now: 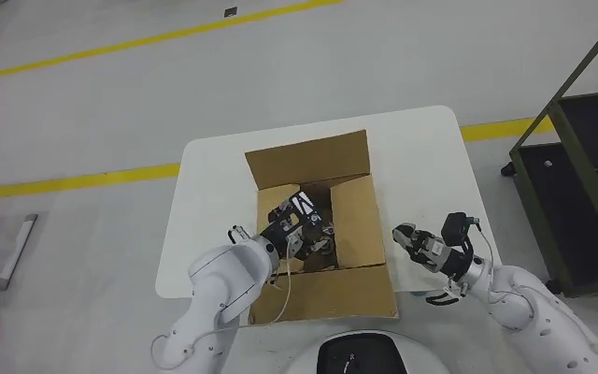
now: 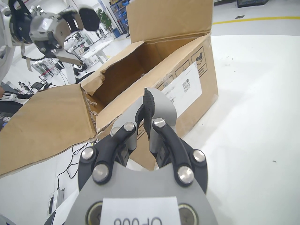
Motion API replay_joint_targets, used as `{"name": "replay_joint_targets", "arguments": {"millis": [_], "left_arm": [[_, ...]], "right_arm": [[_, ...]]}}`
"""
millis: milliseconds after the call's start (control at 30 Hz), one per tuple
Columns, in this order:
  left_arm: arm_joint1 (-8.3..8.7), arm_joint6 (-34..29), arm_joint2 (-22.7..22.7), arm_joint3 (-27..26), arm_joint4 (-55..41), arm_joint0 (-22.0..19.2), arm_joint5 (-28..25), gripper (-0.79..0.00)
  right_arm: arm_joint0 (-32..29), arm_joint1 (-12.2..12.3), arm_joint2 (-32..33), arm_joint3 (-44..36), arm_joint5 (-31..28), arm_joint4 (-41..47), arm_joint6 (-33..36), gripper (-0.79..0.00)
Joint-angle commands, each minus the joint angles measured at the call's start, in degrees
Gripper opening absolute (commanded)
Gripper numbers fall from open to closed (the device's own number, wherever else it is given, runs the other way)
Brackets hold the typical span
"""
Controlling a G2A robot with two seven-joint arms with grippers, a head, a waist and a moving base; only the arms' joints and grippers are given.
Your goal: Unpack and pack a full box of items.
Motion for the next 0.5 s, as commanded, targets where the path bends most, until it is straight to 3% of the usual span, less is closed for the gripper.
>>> {"name": "replay_joint_targets", "arguments": {"millis": [0, 300, 467], "left_arm": [[-0.11, -0.41, 0.64, 1.94, 0.08, -0.78, 1.11, 0.0], [-0.11, -0.41, 0.64, 1.94, 0.08, -0.78, 1.11, 0.0], [0.0, -0.79, 0.67, 3.06, 2.0, -0.3, 1.95, 0.0]], "right_arm": [[-0.54, 0.14, 0.86, -0.73, -0.33, 0.48, 0.28, -0.785], [-1.69, 0.55, 3.72, -6.17, -1.88, 1.84, 0.76, -0.785], [0.17, 0.34, 1.85, -8.2, -1.62, 1.36, 3.45, -0.785]]}}
